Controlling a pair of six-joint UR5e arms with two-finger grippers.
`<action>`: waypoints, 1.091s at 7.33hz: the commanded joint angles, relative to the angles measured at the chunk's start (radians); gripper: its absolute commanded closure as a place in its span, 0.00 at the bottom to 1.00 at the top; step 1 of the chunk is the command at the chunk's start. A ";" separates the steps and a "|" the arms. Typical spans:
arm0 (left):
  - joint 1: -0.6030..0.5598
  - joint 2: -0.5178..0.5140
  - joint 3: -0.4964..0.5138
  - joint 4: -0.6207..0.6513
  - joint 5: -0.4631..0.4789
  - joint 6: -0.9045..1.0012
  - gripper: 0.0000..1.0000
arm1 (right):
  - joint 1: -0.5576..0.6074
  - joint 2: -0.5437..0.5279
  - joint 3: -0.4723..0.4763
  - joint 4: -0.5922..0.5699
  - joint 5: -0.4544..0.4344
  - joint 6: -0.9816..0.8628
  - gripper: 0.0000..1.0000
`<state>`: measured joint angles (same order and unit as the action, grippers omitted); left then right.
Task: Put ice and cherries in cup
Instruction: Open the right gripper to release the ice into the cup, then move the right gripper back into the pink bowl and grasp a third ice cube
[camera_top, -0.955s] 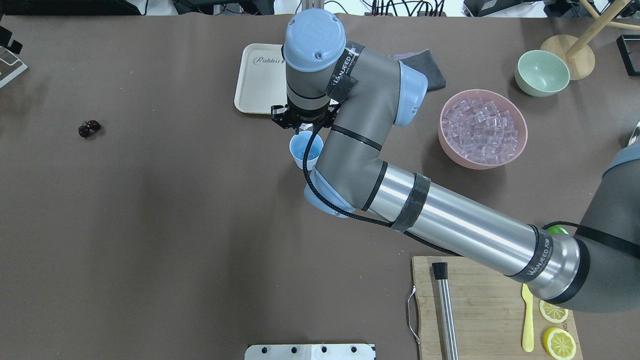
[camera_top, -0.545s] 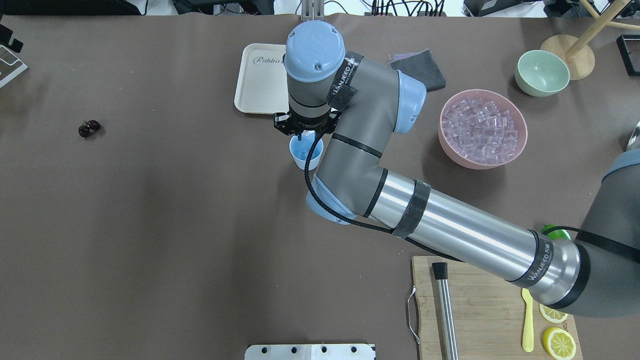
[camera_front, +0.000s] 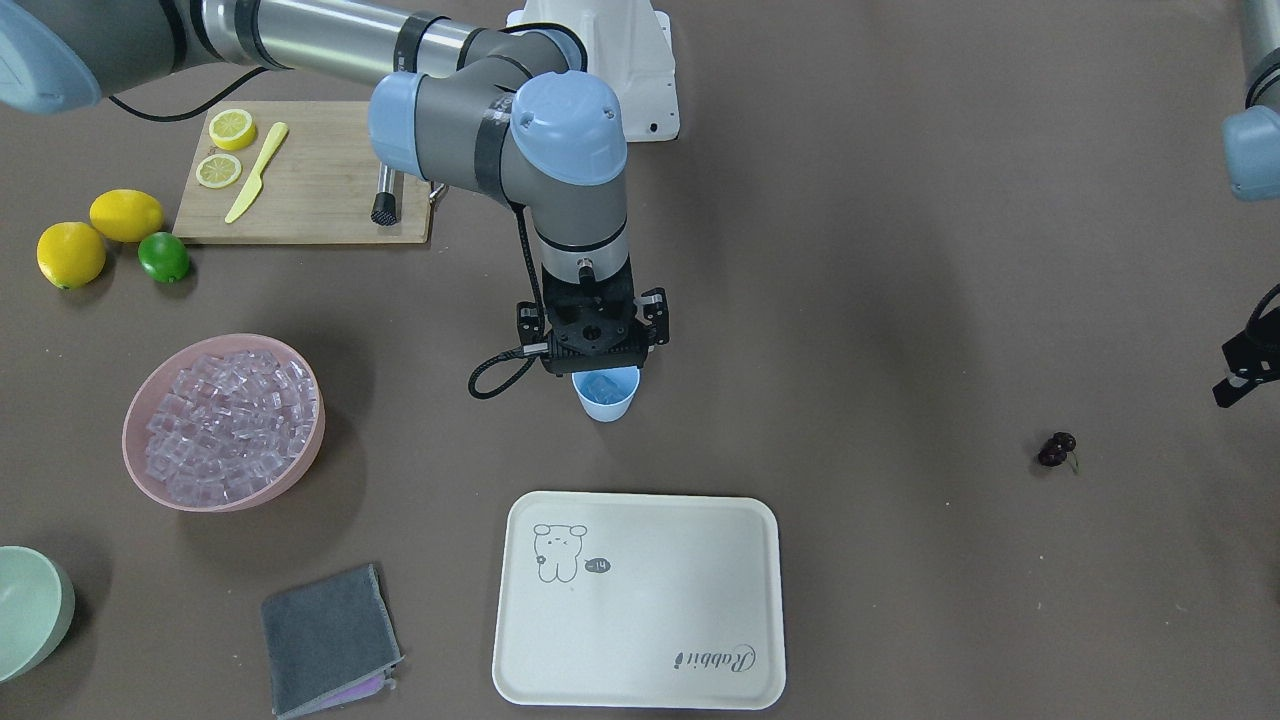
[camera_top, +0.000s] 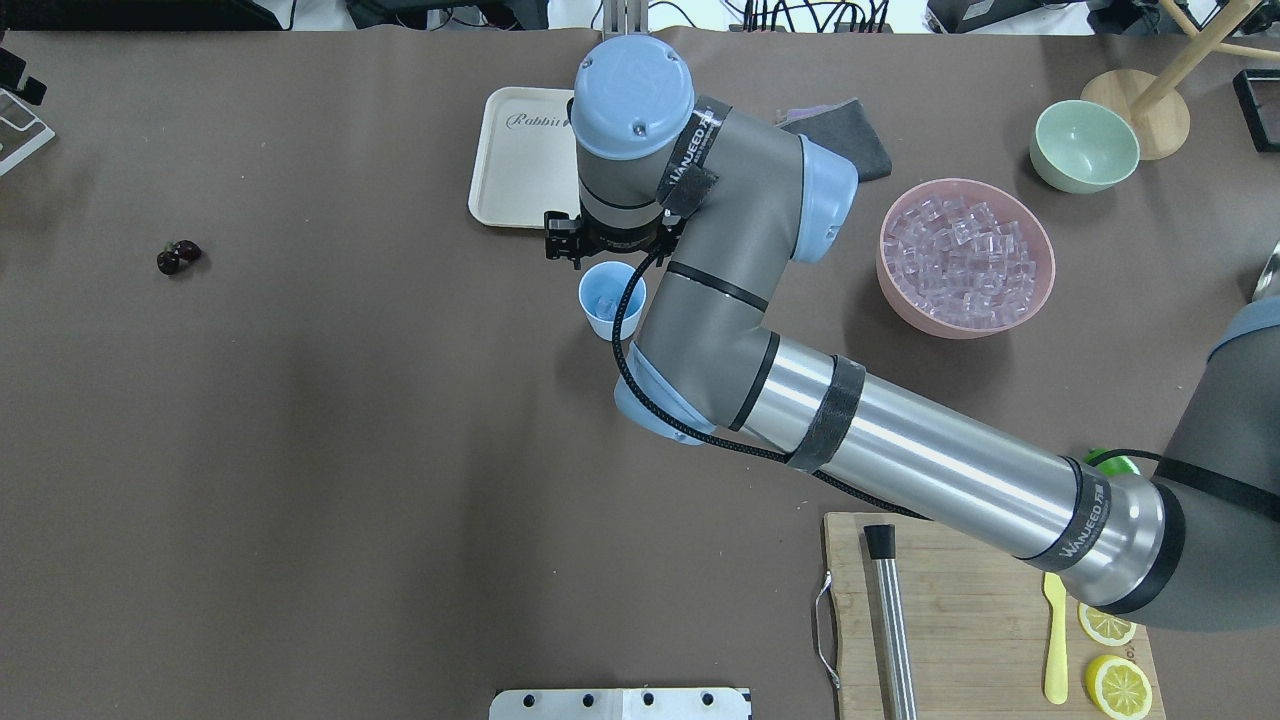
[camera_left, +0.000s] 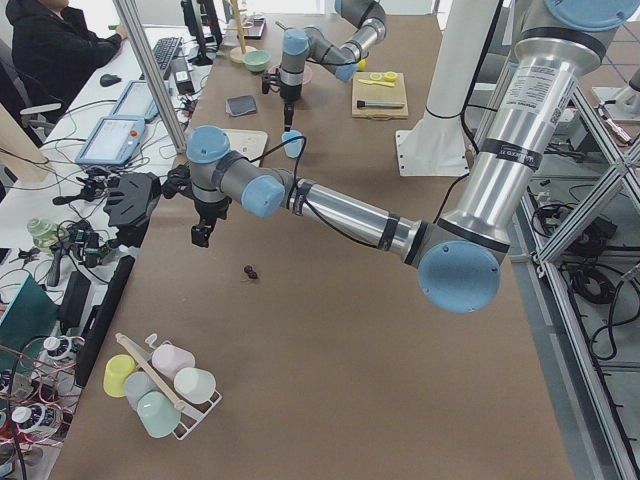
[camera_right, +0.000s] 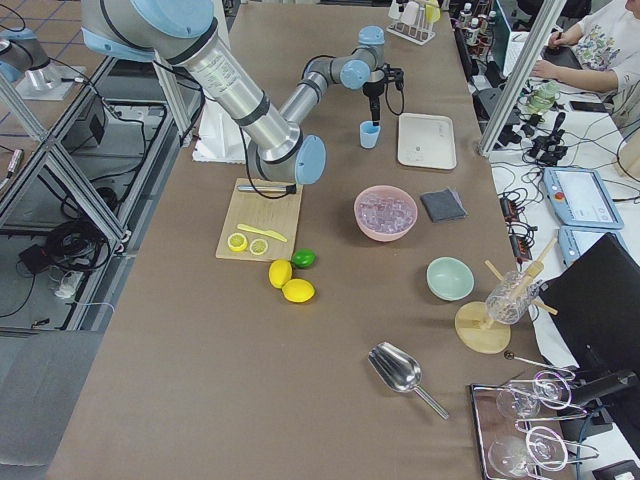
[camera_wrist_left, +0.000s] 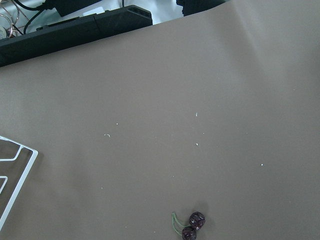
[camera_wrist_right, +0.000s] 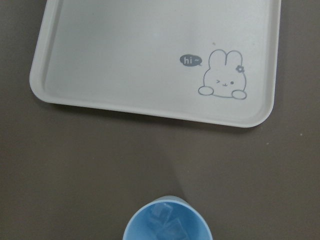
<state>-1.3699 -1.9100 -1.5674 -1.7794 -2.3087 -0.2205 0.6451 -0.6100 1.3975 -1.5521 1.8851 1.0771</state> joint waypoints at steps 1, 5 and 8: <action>0.000 0.000 0.001 0.000 0.000 0.001 0.02 | 0.127 -0.151 0.148 -0.006 0.128 -0.079 0.03; 0.002 0.003 -0.003 -0.002 -0.002 -0.003 0.02 | 0.202 -0.524 0.337 0.004 0.111 -0.403 0.03; 0.003 0.002 0.003 -0.002 -0.005 0.001 0.02 | 0.251 -0.594 0.342 0.003 0.079 -0.525 0.05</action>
<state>-1.3671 -1.9096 -1.5634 -1.7810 -2.3109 -0.2212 0.8768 -1.1915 1.7561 -1.5489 1.9801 0.5936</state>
